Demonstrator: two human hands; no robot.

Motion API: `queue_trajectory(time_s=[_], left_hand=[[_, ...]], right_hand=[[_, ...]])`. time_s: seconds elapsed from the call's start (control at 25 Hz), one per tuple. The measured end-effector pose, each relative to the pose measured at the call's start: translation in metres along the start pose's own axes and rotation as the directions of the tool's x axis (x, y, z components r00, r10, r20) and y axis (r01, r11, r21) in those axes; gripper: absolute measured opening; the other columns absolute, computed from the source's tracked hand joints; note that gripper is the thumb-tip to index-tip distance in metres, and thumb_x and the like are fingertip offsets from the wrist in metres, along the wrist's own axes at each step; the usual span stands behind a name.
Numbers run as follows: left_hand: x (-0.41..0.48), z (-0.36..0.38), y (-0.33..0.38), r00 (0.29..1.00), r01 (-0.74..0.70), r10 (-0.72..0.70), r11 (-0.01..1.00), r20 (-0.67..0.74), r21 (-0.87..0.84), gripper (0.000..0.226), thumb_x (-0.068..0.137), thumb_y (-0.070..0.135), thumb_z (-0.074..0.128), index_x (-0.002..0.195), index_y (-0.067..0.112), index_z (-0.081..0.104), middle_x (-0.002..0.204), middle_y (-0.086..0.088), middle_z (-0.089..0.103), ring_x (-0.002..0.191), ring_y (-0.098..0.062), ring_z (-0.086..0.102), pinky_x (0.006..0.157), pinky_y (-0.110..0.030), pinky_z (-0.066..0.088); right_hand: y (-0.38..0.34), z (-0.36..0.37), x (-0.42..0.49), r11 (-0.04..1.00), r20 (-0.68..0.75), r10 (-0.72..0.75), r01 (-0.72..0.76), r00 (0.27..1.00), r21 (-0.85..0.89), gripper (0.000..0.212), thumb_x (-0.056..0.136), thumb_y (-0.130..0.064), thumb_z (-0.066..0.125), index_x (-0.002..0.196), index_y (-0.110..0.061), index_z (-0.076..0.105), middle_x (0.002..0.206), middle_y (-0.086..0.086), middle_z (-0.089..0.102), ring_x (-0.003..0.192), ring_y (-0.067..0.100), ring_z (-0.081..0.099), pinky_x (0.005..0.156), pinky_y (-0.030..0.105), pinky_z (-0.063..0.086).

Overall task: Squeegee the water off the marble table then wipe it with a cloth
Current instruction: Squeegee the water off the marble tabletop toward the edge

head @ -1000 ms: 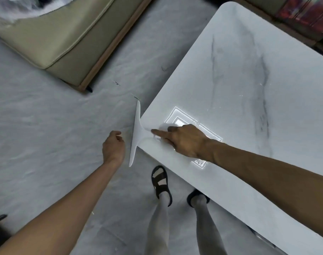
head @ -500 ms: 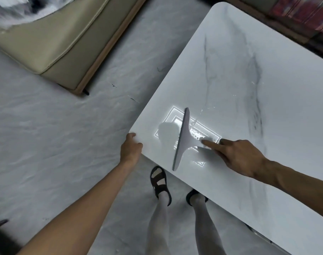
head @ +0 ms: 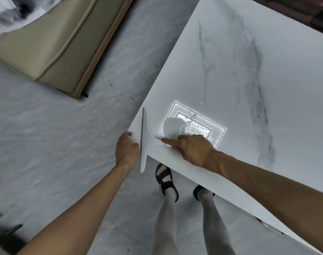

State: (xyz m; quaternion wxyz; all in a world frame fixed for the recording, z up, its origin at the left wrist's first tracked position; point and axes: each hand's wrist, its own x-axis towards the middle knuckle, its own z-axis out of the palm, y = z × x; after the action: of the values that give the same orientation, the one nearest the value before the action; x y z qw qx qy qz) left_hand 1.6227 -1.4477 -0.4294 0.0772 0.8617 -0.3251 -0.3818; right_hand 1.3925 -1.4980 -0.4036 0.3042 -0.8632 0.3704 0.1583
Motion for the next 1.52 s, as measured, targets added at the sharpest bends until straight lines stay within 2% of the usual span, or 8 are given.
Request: queue_trajectory(time_s=[0.2, 0.36, 0.48, 0.68, 0.88, 1.16, 1.32, 1.52], left_hand=[[-0.027, 0.04, 0.029, 0.961, -0.188, 0.163, 0.977, 0.225, 0.097, 0.059, 0.085, 0.002, 0.048, 0.142, 0.011, 0.035, 0.15, -0.004, 0.036, 0.135, -0.022, 0.038, 0.11, -0.037, 0.035], [-0.038, 0.055, 0.041, 0.958, -0.153, 0.119, 0.981, 0.26, 0.115, 0.057, 0.085, 0.005, 0.047, 0.14, 0.016, 0.036, 0.144, -0.004, 0.043, 0.125, -0.025, 0.048, 0.101, -0.039, 0.043], [-0.041, 0.057, 0.041, 0.978, -0.125, 0.106, 0.988, 0.178, 0.096, 0.051, 0.086, 0.006, 0.047, 0.136, 0.016, 0.042, 0.137, -0.005, 0.051, 0.119, -0.025, 0.052, 0.099, -0.039, 0.045], [-0.042, 0.056, 0.028, 0.977, -0.124, 0.098, 0.983, 0.189, 0.132, 0.052, 0.087, 0.006, 0.048, 0.138, 0.017, 0.042, 0.135, -0.006, 0.053, 0.112, -0.027, 0.057, 0.097, -0.041, 0.047], [-0.058, 0.079, 0.032, 0.95, -0.195, 0.147, 0.968, 0.277, 0.155, 0.053, 0.087, 0.005, 0.048, 0.137, 0.018, 0.038, 0.136, -0.005, 0.047, 0.109, -0.022, 0.055, 0.082, -0.028, 0.044], [-0.06, 0.097, 0.061, 0.937, -0.178, 0.046, 0.917, 0.347, 0.358, 0.05, 0.08, 0.004, 0.045, 0.128, 0.015, 0.04, 0.132, -0.014, 0.039, 0.119, -0.03, 0.043, 0.092, -0.036, 0.041], [-0.059, 0.083, 0.064, 0.989, -0.062, 0.025, 0.964, 0.145, 0.259, 0.035, 0.083, 0.011, 0.045, 0.117, 0.019, 0.047, 0.1, -0.005, 0.06, 0.081, -0.024, 0.055, 0.068, -0.033, 0.044], [-0.041, 0.063, 0.061, 1.0, 0.005, -0.003, 0.997, -0.024, 0.081, 0.028, 0.083, 0.009, 0.046, 0.11, 0.016, 0.048, 0.112, -0.01, 0.063, 0.09, -0.026, 0.055, 0.073, -0.033, 0.04]], right_hand=[[0.093, -0.001, -0.116, 0.975, -0.023, 0.216, -0.217, 0.976, -0.044, 0.045, 0.102, -0.041, 0.028, 0.143, -0.056, 0.024, 0.104, -0.008, 0.063, 0.089, 0.023, 0.065, 0.072, 0.033, 0.051], [0.132, -0.011, -0.187, 0.94, -0.067, 0.335, -0.338, 0.94, -0.036, 0.042, 0.098, -0.044, 0.037, 0.135, -0.063, 0.033, 0.098, -0.017, 0.065, 0.085, 0.017, 0.066, 0.063, 0.029, 0.048], [0.117, -0.014, -0.182, 0.965, -0.071, 0.261, -0.261, 0.963, 0.014, 0.041, 0.096, -0.05, 0.036, 0.13, -0.071, 0.027, 0.101, -0.022, 0.064, 0.091, 0.011, 0.065, 0.063, 0.021, 0.036], [0.045, 0.023, -0.091, 0.999, 0.08, 0.019, -0.023, 0.997, 0.047, 0.038, 0.1, -0.051, 0.023, 0.135, -0.058, 0.035, 0.105, -0.009, 0.062, 0.095, 0.021, 0.06, 0.069, 0.03, 0.043], [0.1, 0.037, -0.144, 0.995, -0.053, 0.073, -0.069, 0.996, 0.074, 0.038, 0.098, -0.052, 0.027, 0.133, -0.069, 0.024, 0.112, -0.015, 0.065, 0.095, 0.018, 0.064, 0.069, 0.023, 0.035], [0.182, 0.002, -0.259, 0.924, 0.022, 0.38, -0.379, 0.925, -0.047, 0.04, 0.088, -0.065, 0.006, 0.126, -0.078, 0.01, 0.067, -0.02, 0.041, 0.078, 0.012, 0.062, 0.062, 0.033, 0.054], [0.151, -0.007, -0.203, 0.986, 0.01, 0.156, -0.155, 0.988, -0.063, 0.04, 0.094, -0.061, 0.016, 0.132, -0.07, 0.02, 0.097, -0.018, 0.063, 0.094, 0.014, 0.064, 0.068, 0.026, 0.044], [0.064, 0.003, -0.057, 0.999, 0.121, -0.033, 0.036, 0.992, -0.023, 0.038, 0.1, -0.049, 0.029, 0.137, -0.055, 0.037, 0.123, -0.009, 0.061, 0.114, 0.022, 0.057, 0.072, 0.029, 0.035]])
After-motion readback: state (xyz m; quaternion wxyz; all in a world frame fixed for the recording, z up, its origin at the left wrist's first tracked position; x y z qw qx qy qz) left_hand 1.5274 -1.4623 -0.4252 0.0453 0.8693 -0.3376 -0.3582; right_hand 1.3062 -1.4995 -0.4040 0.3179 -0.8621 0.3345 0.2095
